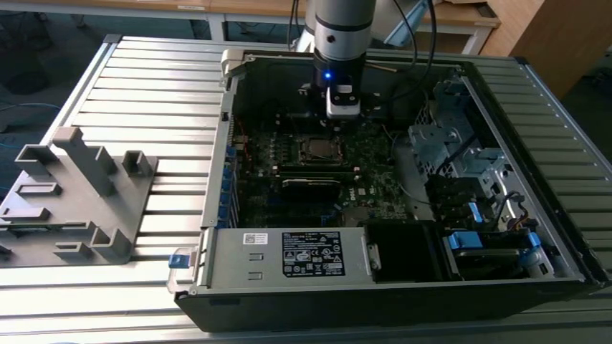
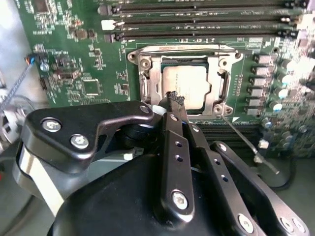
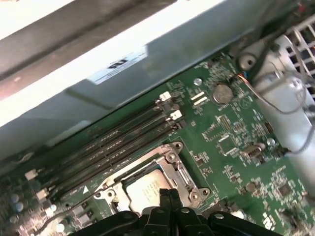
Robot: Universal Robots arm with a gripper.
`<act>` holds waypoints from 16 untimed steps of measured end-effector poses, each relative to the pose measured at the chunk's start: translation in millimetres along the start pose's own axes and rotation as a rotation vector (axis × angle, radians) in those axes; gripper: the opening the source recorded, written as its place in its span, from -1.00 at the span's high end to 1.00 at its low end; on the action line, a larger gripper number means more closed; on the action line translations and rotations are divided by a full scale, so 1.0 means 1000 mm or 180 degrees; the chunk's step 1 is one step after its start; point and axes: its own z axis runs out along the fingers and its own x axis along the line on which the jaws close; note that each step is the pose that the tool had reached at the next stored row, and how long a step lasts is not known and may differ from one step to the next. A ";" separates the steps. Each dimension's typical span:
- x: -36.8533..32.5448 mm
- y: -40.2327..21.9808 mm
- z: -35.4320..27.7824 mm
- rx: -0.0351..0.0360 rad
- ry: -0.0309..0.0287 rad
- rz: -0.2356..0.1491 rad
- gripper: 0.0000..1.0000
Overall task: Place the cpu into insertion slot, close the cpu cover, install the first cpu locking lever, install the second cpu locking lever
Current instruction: 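Close the cpu cover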
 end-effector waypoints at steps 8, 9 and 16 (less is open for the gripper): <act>0.0001 -0.0001 0.0017 -0.0020 0.0013 -0.0438 0.80; 0.0001 -0.0001 0.0019 -0.0022 0.0014 -0.0489 0.80; 0.0002 -0.0001 0.0026 -0.0027 0.0018 -0.0667 0.80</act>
